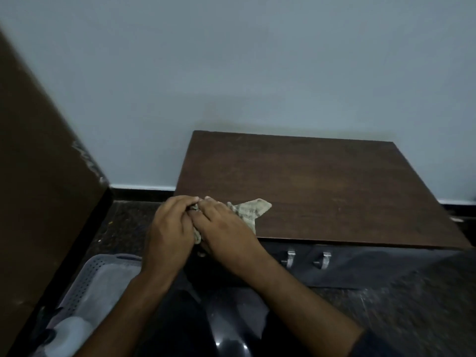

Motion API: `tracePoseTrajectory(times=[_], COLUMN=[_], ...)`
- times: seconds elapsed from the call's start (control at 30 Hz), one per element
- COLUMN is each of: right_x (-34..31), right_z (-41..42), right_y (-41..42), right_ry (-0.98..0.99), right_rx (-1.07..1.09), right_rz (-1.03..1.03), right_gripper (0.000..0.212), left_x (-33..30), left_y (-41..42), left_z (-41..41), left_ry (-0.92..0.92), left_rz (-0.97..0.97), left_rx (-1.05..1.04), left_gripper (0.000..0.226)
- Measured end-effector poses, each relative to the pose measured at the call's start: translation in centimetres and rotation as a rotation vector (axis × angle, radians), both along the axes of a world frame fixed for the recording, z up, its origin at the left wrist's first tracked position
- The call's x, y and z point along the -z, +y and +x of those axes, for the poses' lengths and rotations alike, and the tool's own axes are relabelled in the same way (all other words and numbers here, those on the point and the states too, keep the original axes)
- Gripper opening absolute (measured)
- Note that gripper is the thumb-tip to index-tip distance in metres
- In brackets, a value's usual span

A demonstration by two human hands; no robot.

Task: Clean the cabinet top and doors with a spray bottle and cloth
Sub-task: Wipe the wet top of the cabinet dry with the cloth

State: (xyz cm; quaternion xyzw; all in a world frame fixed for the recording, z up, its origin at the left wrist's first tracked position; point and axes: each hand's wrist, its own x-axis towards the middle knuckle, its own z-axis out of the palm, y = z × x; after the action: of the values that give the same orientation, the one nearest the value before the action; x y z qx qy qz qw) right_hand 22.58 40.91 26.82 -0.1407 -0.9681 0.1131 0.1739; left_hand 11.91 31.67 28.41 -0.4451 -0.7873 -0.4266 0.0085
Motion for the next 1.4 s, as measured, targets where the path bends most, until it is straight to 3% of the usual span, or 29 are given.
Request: tracePoseTrajectory(times=[0.2, 0.47, 0.83, 0.93, 1.1, 1.27, 1.4], right_x=[0.8, -0.6, -1.6, -1.3, -1.2, -0.6, 0.3], right_z=[9.6, 24.9, 41.0, 41.8, 39.7, 30.9, 23.9], right_y=[5.9, 12.3, 19.1, 19.3, 19.1, 15.7, 13.3], right_ry=[-0.058, -0.119, -0.055, -0.022, -0.134, -0.184, -0.098], right_rx=[0.072, 0.343, 0.595, 0.644, 0.571, 0.344, 0.221], right_rz=[0.02, -0.022, -0.166, -0.22, 0.009, 0.137, 0.205], right_gripper=[0.054, 0.069, 0.079, 0.085, 0.079, 0.076, 0.07], left_x=[0.4, 0.0, -0.7, -0.7, -0.9, -1.2, -1.2], left_y=[4.8, 12.5, 17.0, 16.7, 14.9, 12.8, 8.9], left_z=[5.5, 15.6, 22.3, 22.1, 21.2, 19.3, 15.4], left_ry=[0.111, 0.291, 0.308, 0.293, 0.272, 0.262, 0.235], left_rz=[-0.047, -0.099, -0.144, -0.156, -0.166, -0.141, -0.12], left_rx=[0.293, 0.662, 0.777, 0.774, 0.727, 0.655, 0.491], left_gripper=[0.032, 0.028, 0.03, 0.03, 0.028, 0.027, 0.028])
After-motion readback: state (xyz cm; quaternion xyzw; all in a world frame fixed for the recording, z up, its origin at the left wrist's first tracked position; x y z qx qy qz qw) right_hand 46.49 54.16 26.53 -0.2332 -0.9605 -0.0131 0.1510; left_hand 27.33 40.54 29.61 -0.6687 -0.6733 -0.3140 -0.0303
